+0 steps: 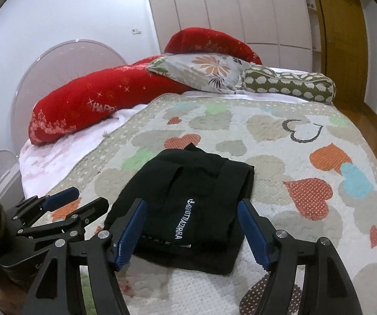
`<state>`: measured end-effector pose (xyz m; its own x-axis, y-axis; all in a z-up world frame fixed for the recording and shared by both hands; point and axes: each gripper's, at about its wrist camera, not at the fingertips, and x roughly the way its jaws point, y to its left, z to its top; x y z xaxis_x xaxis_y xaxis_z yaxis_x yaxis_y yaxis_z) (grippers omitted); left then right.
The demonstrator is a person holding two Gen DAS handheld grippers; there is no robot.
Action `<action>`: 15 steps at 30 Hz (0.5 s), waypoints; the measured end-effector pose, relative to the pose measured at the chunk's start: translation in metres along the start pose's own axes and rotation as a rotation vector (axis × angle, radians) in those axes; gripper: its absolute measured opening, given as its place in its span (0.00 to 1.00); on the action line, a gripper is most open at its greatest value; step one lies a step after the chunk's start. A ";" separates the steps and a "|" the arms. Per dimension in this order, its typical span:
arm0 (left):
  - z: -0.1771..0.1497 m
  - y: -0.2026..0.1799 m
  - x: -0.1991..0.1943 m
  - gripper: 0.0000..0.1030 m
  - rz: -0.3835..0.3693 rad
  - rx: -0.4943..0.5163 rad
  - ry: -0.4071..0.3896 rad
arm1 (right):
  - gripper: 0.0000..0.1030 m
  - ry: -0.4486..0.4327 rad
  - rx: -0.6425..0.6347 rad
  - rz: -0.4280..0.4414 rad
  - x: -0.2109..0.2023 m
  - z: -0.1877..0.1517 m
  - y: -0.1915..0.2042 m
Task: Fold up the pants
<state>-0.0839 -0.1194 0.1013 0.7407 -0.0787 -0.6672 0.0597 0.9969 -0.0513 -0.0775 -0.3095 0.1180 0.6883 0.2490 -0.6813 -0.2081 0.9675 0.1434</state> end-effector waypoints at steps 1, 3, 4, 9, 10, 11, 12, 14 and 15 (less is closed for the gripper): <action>-0.001 0.000 -0.002 0.63 0.000 0.001 -0.005 | 0.68 0.000 0.000 -0.002 -0.001 0.000 0.001; -0.001 0.000 -0.007 0.63 -0.002 0.000 -0.011 | 0.68 0.001 -0.001 0.001 -0.003 -0.001 0.002; -0.001 0.000 -0.008 0.63 -0.001 0.001 -0.014 | 0.68 0.003 -0.001 0.001 -0.003 -0.002 0.004; -0.001 0.001 -0.014 0.63 0.013 0.006 -0.028 | 0.74 -0.003 0.003 -0.002 -0.007 -0.003 0.006; -0.001 0.002 -0.015 0.63 0.015 0.004 -0.031 | 0.75 -0.005 0.005 0.001 -0.007 -0.002 0.006; -0.001 0.002 -0.016 0.63 0.018 0.002 -0.033 | 0.75 -0.006 0.005 0.002 -0.007 -0.002 0.007; -0.001 0.003 -0.016 0.63 0.021 0.000 -0.035 | 0.76 -0.005 0.003 0.003 -0.007 -0.002 0.007; -0.001 0.005 -0.017 0.63 0.025 -0.003 -0.034 | 0.76 0.001 0.000 0.004 -0.007 -0.003 0.008; -0.001 0.005 -0.017 0.63 0.026 -0.004 -0.034 | 0.76 0.003 -0.001 0.005 -0.006 -0.004 0.009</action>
<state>-0.0969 -0.1127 0.1111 0.7647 -0.0524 -0.6423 0.0374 0.9986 -0.0370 -0.0862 -0.3026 0.1210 0.6850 0.2537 -0.6830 -0.2120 0.9663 0.1463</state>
